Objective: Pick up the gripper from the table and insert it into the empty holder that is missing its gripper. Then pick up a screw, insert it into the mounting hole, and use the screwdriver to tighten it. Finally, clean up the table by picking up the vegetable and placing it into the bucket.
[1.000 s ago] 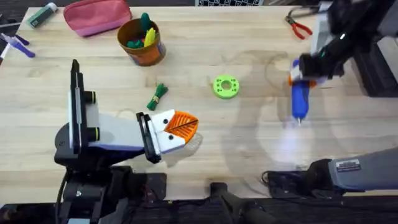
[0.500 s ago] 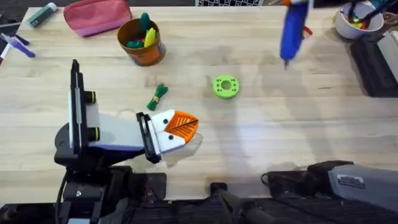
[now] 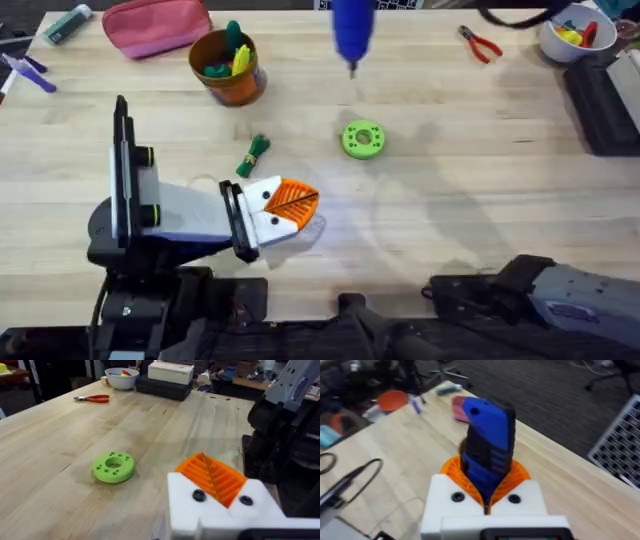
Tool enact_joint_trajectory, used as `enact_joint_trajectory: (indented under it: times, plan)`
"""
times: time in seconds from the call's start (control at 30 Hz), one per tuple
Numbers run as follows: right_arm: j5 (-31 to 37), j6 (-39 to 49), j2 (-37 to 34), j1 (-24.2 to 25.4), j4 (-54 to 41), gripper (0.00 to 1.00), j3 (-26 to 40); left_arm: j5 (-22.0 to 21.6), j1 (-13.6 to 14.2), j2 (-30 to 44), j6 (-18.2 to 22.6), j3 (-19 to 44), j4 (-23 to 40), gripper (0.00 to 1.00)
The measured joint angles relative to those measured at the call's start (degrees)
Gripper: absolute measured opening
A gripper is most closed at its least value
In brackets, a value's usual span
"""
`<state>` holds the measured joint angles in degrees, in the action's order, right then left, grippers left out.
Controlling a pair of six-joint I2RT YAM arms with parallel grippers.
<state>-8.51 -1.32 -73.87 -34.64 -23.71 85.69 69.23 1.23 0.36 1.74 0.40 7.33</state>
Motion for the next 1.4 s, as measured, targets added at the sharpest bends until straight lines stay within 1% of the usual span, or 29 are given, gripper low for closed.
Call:
enact_joint_trajectory:
  times: [0.03, 0.07, 0.17, 0.27, 0.5, 0.63, 0.83, 1.0, 1.07, 1.1, 1.4]
  plan:
    - [-1.03, 0.01, 0.15, -2.70, 1.06, 0.026, 0.00, 0.00, 0.00, 0.00, 0.00, 0.00, 0.00, 0.018]
    - [-1.48, 0.02, 0.20, -3.31, 1.24, 0.026, -0.02, 0.00, 0.00, 0.00, 0.00, 0.01, 0.00, 0.018]
    - [-3.46, 0.02, 0.43, -3.89, 3.08, 0.026, -0.97, 0.00, 0.00, 0.00, 0.00, -0.01, 0.00, 0.018]
    - [-5.33, -0.20, 1.50, -3.93, 7.46, 0.026, -4.09, 0.00, 0.00, 0.00, 0.00, 0.01, 0.00, 0.018]
    - [-8.90, -3.04, 6.29, -3.91, 21.28, 0.026, -15.77, 0.00, 0.00, 0.00, 0.00, 0.01, 0.00, 0.018]
    - [-12.15, -5.58, 8.81, -3.82, 30.57, 0.026, -22.18, 0.00, 0.00, 0.00, 0.00, 0.01, 0.00, 0.018]
    - [-21.03, -9.53, 9.75, -2.50, 45.04, 0.026, -29.26, 0.00, 0.00, 0.00, 0.00, 0.01, 0.00, 0.018]
    - [-30.71, -12.07, 9.74, -1.18, 56.73, 0.026, -34.22, 0.00, 0.00, 0.00, 0.00, 0.01, 0.00, 0.018]
    - [-34.04, -12.51, 9.75, -1.18, 58.80, 0.026, -35.29, 0.00, 0.00, 0.00, 0.00, 0.01, 0.00, 0.018]
    - [-38.17, -13.11, 9.75, -1.33, 60.13, 0.026, -36.44, 0.00, 0.00, 0.00, 0.00, -0.01, 0.00, 0.018]
    - [-43.27, -13.22, 8.62, -4.54, 61.87, 0.026, -37.42, 0.00, 0.00, 0.00, 0.00, 0.01, 0.00, 0.018]
